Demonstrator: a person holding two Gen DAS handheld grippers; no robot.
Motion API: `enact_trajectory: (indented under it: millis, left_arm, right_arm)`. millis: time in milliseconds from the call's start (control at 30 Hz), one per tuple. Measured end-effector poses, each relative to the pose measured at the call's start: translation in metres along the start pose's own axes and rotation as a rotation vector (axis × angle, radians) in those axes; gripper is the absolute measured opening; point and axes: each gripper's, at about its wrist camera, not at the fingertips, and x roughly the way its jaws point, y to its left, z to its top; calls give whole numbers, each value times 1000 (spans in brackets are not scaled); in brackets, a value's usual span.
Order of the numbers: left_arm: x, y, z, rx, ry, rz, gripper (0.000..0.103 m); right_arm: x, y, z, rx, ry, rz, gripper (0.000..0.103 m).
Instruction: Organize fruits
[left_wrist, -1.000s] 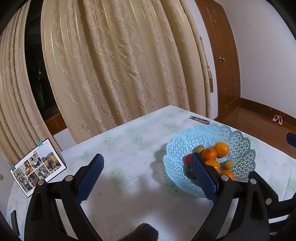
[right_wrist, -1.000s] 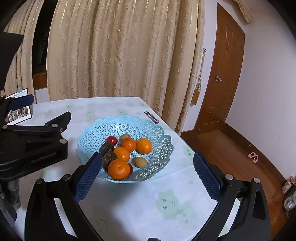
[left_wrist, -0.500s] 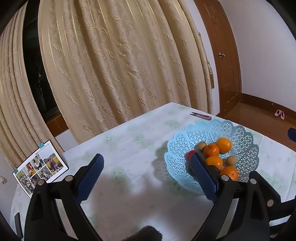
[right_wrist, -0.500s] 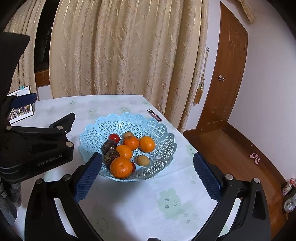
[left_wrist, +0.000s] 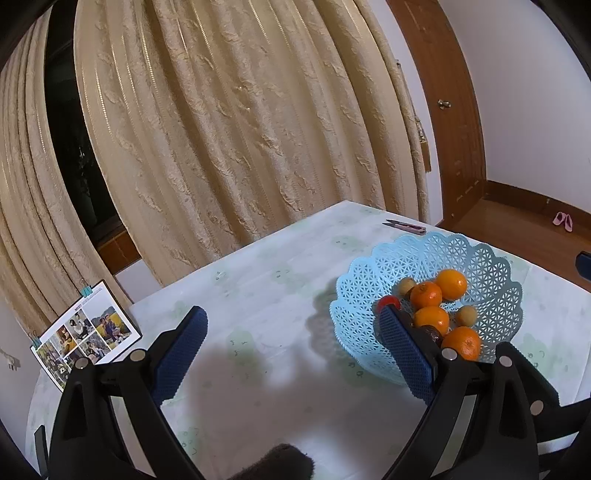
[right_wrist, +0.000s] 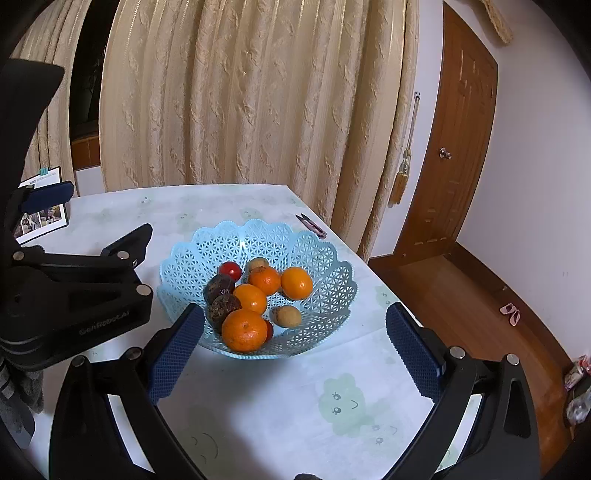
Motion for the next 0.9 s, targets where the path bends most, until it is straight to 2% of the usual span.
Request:
enact_trajectory:
  millis: [900]
  left_arm:
    - [0,-4,-1,20,1,2,93]
  right_arm:
    - [4,1,-2,-8,9,6,100]
